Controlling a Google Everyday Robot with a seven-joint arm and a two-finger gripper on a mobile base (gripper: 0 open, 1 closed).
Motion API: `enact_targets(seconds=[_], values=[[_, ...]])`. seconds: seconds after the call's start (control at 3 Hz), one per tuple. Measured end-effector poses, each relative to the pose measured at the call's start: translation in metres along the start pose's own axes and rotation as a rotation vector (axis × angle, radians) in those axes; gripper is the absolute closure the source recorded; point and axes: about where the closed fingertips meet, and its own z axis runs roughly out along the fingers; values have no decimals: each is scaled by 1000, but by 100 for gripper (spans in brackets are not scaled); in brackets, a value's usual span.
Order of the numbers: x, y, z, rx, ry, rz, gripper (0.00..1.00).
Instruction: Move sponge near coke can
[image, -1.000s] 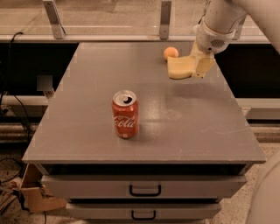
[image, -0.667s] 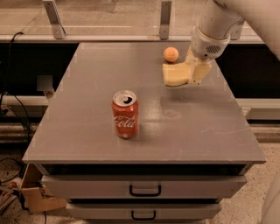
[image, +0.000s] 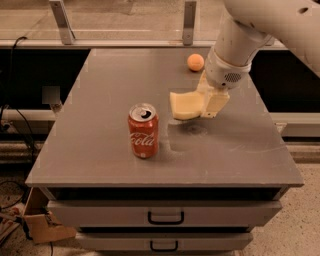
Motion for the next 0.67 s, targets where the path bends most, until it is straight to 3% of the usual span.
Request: enact_targets(seconds=[0.67], values=[[-22,37,20,-49,-45,9,100]])
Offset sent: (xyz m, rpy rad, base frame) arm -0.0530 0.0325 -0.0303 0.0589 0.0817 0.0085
